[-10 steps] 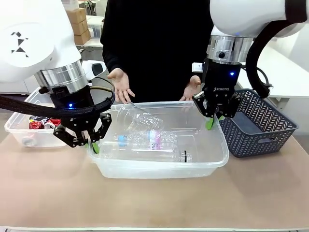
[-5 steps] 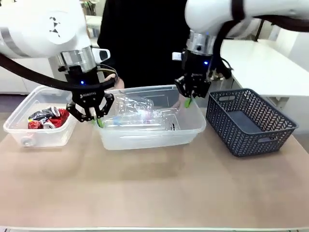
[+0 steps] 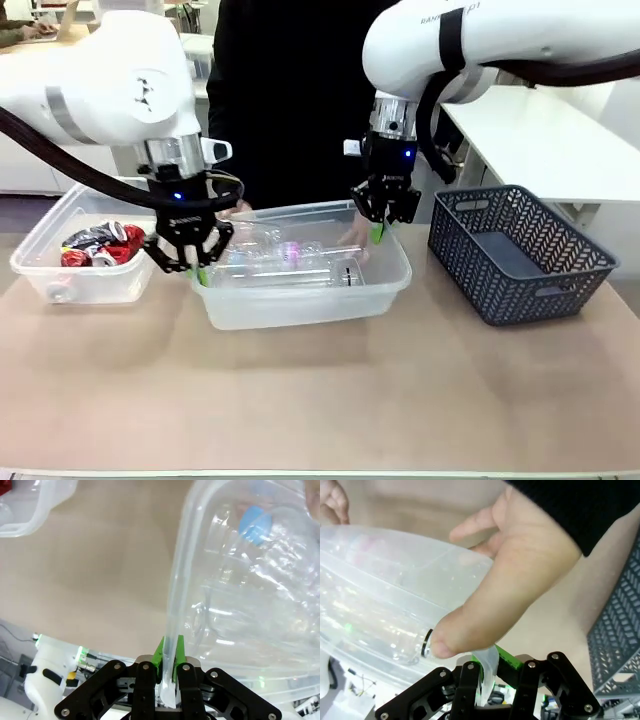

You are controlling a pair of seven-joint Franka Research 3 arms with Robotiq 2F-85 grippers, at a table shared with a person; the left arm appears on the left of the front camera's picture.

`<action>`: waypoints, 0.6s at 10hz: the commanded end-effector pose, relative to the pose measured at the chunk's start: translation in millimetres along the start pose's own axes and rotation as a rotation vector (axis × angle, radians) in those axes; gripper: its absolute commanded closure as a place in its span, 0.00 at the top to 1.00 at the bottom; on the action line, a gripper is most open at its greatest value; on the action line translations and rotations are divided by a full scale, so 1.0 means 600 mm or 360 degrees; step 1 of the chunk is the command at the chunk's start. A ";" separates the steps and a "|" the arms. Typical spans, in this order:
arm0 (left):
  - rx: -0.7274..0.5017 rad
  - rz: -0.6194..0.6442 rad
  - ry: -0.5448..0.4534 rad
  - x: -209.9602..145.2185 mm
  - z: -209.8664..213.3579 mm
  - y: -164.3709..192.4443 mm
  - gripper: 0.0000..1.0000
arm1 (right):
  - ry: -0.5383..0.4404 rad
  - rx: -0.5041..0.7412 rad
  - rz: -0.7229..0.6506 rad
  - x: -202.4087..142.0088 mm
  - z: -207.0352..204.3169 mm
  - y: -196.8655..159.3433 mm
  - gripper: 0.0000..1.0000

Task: Sort the waste into each basket.
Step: Offer the picked Organizing box to the human, then release the Organizing box you were holding.

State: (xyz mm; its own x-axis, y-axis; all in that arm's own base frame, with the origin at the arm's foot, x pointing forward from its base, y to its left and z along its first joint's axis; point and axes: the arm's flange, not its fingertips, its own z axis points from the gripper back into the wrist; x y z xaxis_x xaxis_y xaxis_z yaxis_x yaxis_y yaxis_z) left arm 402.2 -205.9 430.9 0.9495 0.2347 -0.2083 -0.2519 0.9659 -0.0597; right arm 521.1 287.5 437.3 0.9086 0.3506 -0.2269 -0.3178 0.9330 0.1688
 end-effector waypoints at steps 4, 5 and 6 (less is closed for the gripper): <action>-0.0055 -0.0008 -0.0052 -0.006 0.013 -0.016 0.07 | -0.0038 -0.0009 0.0010 0.004 0.005 -0.001 0.04; -0.0055 -0.0008 -0.0052 -0.006 0.013 -0.016 0.07 | -0.0038 -0.0009 0.0010 0.004 0.005 -0.001 0.04; -0.0055 -0.0008 -0.0052 -0.006 0.013 -0.016 0.07 | -0.0038 -0.0009 0.0010 0.004 0.005 -0.001 0.04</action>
State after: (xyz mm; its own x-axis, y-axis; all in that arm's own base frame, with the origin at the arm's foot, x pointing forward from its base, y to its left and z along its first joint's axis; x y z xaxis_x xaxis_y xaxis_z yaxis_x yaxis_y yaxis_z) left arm 401.6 -211.9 438.7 0.9567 0.2238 -0.1863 -0.2408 0.9677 -0.0743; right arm 527.6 279.8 434.9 0.9160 0.3358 -0.2197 -0.3057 0.9386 0.1599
